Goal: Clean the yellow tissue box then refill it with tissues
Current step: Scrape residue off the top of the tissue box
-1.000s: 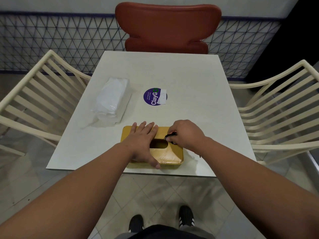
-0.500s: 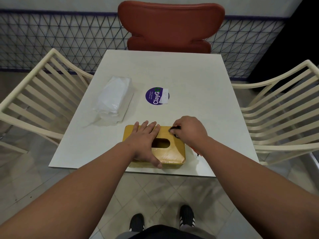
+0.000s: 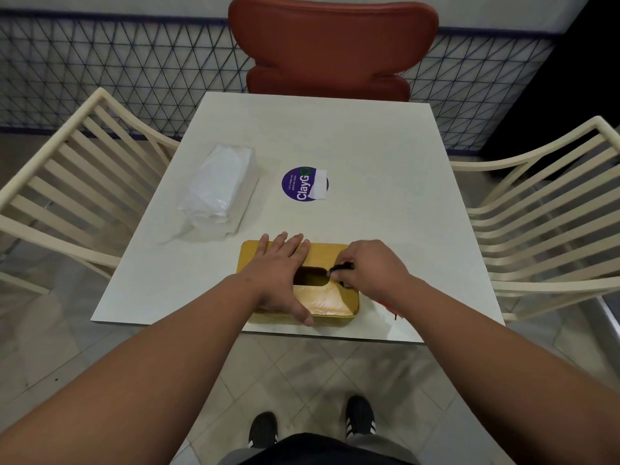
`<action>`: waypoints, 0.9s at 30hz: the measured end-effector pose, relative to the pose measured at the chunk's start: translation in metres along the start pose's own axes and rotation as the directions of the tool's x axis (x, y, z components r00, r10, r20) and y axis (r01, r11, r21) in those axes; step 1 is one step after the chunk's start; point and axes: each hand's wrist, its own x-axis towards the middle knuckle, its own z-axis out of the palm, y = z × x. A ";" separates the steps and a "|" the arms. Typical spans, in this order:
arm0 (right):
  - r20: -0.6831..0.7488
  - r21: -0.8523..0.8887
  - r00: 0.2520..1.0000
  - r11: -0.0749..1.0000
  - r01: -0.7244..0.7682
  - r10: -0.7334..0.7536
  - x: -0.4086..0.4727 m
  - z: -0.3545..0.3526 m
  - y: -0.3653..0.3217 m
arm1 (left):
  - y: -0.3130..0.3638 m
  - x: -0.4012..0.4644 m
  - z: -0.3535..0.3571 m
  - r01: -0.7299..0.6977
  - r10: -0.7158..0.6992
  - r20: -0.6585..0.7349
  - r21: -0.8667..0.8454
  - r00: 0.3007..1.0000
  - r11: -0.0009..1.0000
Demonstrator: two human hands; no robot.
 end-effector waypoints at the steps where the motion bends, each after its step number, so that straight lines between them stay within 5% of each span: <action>1: 0.025 -0.020 1.000 1.000 0.020 -0.019 -0.002 0.002 -0.002 | 0.000 0.000 0.000 0.001 -0.001 -0.001 0.001 1.000 1.000; 6: -0.143 -0.050 0.986 0.994 -0.098 0.090 0.007 -0.005 0.007 | 0.000 0.000 -0.001 -0.003 0.003 0.012 -0.009 1.000 1.000; 11: 0.081 0.001 0.996 1.000 0.028 -0.028 -0.016 0.004 -0.006 | 0.001 0.000 -0.001 -0.008 0.008 0.009 0.000 1.000 1.000; 16: -0.090 0.095 0.989 0.989 -0.112 0.121 -0.017 -0.002 0.012 | 0.000 0.000 -0.001 -0.006 0.006 0.012 -0.002 1.000 1.000; 22: 0.095 -0.060 0.990 0.992 0.110 -0.104 -0.032 0.015 -0.018 | 0.001 -0.001 0.000 0.000 0.000 0.004 0.004 1.000 1.000; 27: -0.051 -0.050 0.998 0.998 -0.030 0.028 -0.024 0.010 -0.014 | 0.001 -0.001 -0.001 -0.002 0.002 0.004 0.001 1.000 1.000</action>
